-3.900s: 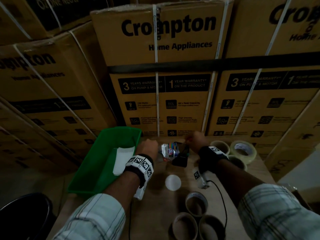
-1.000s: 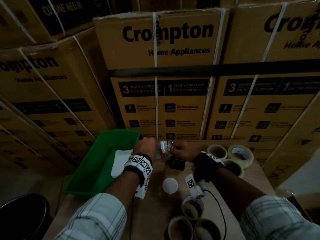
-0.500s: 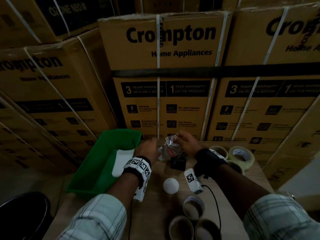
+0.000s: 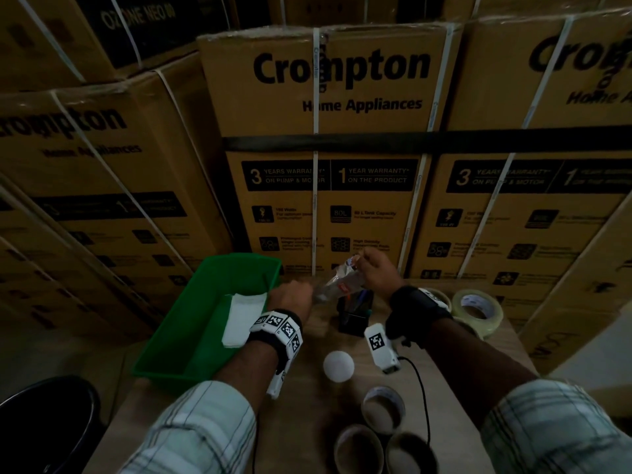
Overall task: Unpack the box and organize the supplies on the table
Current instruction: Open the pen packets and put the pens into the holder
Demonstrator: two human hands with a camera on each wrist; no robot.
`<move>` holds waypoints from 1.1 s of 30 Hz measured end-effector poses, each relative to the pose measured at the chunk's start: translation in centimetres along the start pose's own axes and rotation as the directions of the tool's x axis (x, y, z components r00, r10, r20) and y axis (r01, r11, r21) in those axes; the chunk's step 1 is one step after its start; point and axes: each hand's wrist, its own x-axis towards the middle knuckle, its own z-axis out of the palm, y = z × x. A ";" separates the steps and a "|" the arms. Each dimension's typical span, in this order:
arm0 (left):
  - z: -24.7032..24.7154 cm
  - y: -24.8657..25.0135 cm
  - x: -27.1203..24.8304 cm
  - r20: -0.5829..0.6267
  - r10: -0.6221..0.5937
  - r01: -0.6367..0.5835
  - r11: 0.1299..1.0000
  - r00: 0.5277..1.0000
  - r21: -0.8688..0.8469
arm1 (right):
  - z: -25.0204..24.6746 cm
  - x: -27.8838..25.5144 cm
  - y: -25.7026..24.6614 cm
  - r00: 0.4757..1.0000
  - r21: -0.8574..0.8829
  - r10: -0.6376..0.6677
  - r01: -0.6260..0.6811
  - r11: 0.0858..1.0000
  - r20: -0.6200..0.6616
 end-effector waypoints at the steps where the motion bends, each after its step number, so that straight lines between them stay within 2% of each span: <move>1: 0.0 0.0 0.0 0.008 0.001 -0.001 1.000 1.000 -0.005 | -0.1 0.0 0.2 1.000 -0.007 -0.003 0.003 1.000 -0.007; 4: -0.2 0.0 0.1 0.017 0.002 0.000 0.994 1.000 -0.110 | -0.2 -0.1 0.3 1.000 0.003 -0.001 0.001 1.000 0.005; 9: -1.0 1.2 0.4 -0.075 0.124 -0.142 0.941 0.989 -0.308 | 0.5 -1.1 -0.5 0.974 0.010 -0.082 0.082 0.997 0.210; 14: -1.3 1.8 0.6 -0.050 0.164 -0.170 0.892 0.985 -0.419 | 0.4 -1.7 -1.5 0.975 0.097 -0.079 0.060 0.994 0.210; 17: -1.4 2.3 0.5 -0.036 0.161 -0.162 0.897 0.986 -0.411 | 0.1 -1.9 -1.3 0.982 0.151 -0.058 0.031 0.988 0.177; 22: -1.7 2.8 0.6 0.018 0.120 -0.106 0.934 0.993 -0.341 | -0.2 -2.2 -0.6 0.982 0.012 0.010 -0.013 1.000 0.191; 27: -1.7 2.6 0.7 0.015 0.077 -0.070 0.960 0.997 -0.272 | 0.1 -1.9 1.4 0.993 -0.048 0.059 -0.054 0.997 0.104; 33: -1.6 2.3 0.6 0.029 0.107 -0.102 0.985 0.994 -0.140 | 0.9 -1.8 3.3 0.994 -0.078 0.097 -0.093 0.993 0.050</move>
